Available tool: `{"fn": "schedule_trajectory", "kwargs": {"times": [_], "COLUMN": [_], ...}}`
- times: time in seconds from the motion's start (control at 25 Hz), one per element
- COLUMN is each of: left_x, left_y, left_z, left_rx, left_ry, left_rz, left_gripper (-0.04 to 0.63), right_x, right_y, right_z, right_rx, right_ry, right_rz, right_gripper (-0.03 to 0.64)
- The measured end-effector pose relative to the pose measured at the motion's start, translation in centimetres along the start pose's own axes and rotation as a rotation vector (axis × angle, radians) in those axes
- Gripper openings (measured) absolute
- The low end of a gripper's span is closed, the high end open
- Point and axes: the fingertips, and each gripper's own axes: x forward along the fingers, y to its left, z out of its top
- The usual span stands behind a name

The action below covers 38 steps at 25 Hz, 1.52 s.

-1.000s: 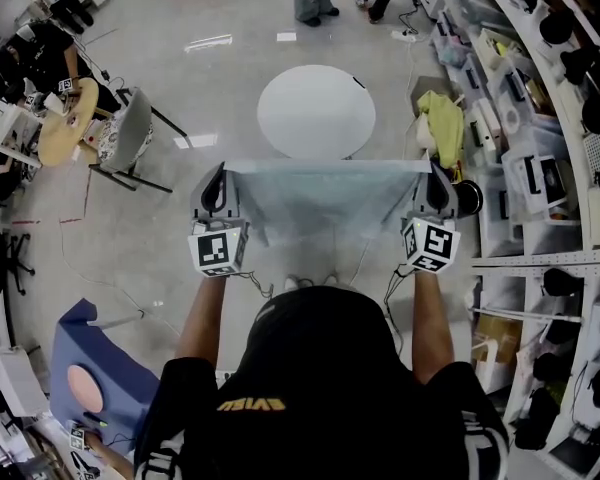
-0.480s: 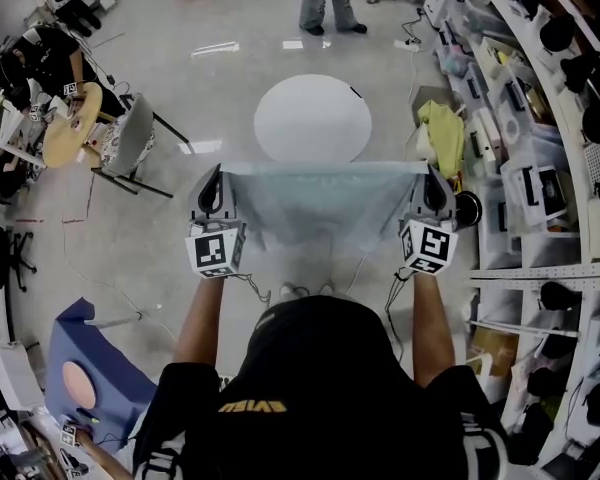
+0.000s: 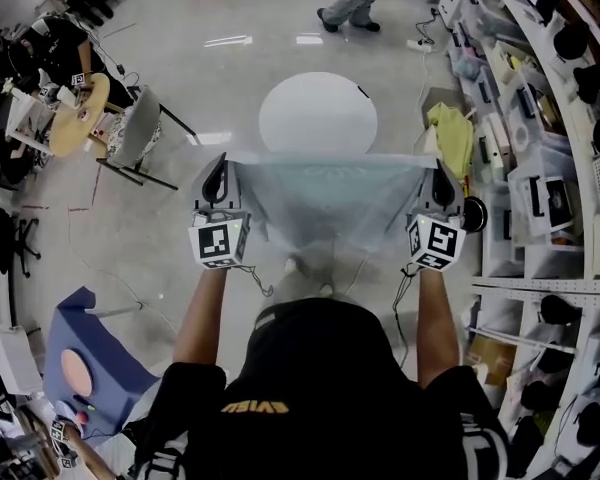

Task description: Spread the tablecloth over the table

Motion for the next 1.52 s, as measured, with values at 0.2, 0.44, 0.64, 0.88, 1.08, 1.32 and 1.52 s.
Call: {"fn": "schedule_trajectory", "kwargs": {"times": [0.2, 0.44, 0.64, 0.88, 1.08, 1.32, 1.52], "left_x": [2.2, 7.5, 12.5, 17.8, 21.4, 24.6, 27.7], "left_y": [1.1, 3.2, 6.4, 9.7, 12.6, 14.1, 14.2], "left_z": [-1.0, -2.4, -2.5, -2.7, -3.4, -4.2, -3.9], "left_rx": [0.000, -0.017, -0.031, -0.033, -0.058, -0.049, -0.114], "left_ry": [0.002, -0.018, -0.045, -0.086, -0.117, -0.115, -0.144], "left_rz": [-0.001, -0.016, -0.032, -0.067, -0.086, -0.125, -0.098], "left_gripper": [0.018, 0.018, 0.018, 0.018, 0.018, 0.018, 0.018], "right_x": [2.3, 7.0, 11.9, 16.8, 20.3, 23.2, 25.9], "right_y": [0.6, 1.1, 2.3, 3.5, 5.1, 5.8, 4.9], "right_z": [-0.5, -0.7, 0.7, 2.0, 2.3, 2.7, 2.2], "right_rx": [-0.011, -0.028, -0.050, -0.055, -0.067, -0.064, -0.074], "right_ry": [0.007, 0.009, 0.001, -0.011, -0.003, 0.007, 0.004], "right_rz": [0.002, -0.030, -0.055, -0.104, -0.134, -0.166, -0.165], "right_gripper": [0.006, 0.006, 0.006, 0.006, 0.006, 0.006, 0.006]}}
